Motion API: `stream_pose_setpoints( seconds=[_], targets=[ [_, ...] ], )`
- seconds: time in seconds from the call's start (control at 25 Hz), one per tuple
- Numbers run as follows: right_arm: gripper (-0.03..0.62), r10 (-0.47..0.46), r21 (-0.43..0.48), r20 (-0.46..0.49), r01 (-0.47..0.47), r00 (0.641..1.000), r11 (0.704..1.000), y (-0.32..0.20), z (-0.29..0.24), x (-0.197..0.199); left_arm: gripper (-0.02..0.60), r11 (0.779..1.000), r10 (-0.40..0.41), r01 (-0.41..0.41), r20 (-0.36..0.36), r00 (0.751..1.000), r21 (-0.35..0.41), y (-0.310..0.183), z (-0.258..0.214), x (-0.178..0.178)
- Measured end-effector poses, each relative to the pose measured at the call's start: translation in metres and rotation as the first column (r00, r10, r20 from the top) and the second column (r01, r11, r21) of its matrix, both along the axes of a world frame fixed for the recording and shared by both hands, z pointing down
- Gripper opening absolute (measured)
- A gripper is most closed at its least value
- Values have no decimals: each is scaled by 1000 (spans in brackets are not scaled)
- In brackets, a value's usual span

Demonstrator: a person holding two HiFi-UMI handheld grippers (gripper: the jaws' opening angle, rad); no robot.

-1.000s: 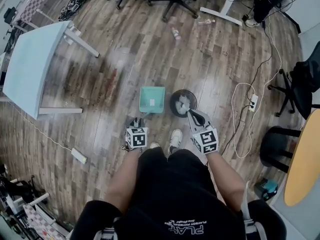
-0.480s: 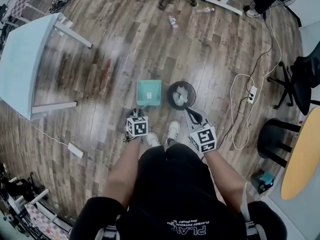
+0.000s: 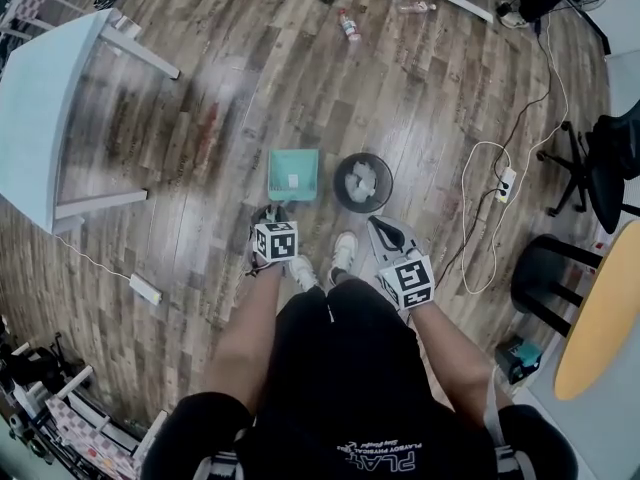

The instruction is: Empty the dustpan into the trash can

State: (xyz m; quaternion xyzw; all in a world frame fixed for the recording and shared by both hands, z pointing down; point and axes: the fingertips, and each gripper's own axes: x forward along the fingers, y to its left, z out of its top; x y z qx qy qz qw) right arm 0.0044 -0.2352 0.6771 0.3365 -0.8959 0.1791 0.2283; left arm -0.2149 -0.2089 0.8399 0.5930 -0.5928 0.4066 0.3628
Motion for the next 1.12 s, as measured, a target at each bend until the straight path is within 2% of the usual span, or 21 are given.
stream_pose_setpoints(
  seconds=[0.28,0.4,0.48,0.8,0.96,1.12],
  targets=[
    [25,-2,-8,5,2,1000,1000,4,3,-6,97,1000,3,-4,-16,1000,-26,0,4,-15],
    [25,3,7,12,-3,1000,1000,7,-1,-10,149,1000,-18,17,-53,998,-20,6,2,-18],
    [25,5,16,18,-5,1000,1000,8,-5,-11,196,999,-27,30,-79,996,29,6,-7,-17],
    [25,2,55,35,-4,999,998,7,-22,-18,204,974,34,-11,-99,995,228,2,-82,-14],
    [25,0,91,43,-4,999,996,8,-38,-29,202,950,37,7,-136,990,311,5,-129,-8],
    [25,15,180,64,-26,998,983,9,-65,-42,201,918,25,58,-203,979,392,11,-177,-4]
  ],
)
